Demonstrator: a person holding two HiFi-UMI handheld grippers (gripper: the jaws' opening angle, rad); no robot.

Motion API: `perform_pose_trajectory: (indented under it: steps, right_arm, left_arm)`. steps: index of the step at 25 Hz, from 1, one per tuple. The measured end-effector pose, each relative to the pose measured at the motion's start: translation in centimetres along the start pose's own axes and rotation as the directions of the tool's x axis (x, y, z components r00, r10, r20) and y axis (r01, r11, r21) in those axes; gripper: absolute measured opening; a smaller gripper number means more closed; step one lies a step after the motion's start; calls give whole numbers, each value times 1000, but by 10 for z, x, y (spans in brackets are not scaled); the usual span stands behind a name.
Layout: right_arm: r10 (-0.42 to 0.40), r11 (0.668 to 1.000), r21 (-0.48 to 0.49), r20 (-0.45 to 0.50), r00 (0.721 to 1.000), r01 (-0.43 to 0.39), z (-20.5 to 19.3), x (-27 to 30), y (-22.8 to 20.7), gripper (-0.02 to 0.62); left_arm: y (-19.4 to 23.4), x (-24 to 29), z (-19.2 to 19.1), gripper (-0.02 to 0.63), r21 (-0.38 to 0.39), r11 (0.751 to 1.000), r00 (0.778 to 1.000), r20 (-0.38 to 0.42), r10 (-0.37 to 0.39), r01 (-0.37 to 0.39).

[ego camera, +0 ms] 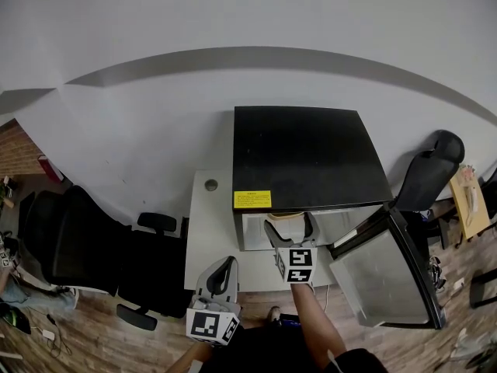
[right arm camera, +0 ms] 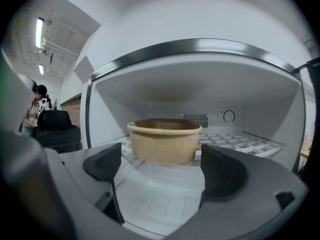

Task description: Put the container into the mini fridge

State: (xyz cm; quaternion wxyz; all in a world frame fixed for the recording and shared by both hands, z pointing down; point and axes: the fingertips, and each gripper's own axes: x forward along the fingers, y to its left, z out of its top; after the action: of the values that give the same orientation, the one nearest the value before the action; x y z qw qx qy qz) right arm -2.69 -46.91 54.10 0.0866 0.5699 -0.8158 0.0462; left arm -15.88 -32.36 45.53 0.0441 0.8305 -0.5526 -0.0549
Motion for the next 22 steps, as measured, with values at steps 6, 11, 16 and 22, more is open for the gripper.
perform_pose_trajectory:
  steps: [6,11,16,22]
  right_arm:
    - [-2,1000,6,-15,1000,2,-10,-26,1,489]
    - [25,1000,20,-26,999,-25,-13,-56,3,488]
    - [43,999,23,-12,999,-43,-7,-87,6,447]
    - [-7,998,58,54,999,4,5,-126,-1,118]
  left_arm:
    - [-11,2,-4,8,-13,1000,1000,9,-24,25]
    - [-19,5,-2,8,-8,999,999,-3,-34,34]
    - [-28,7,-6,8,-14,998,998,-2,-55,55]
    - [-33,6,-7,8,-14,998,998,-7,-61,61]
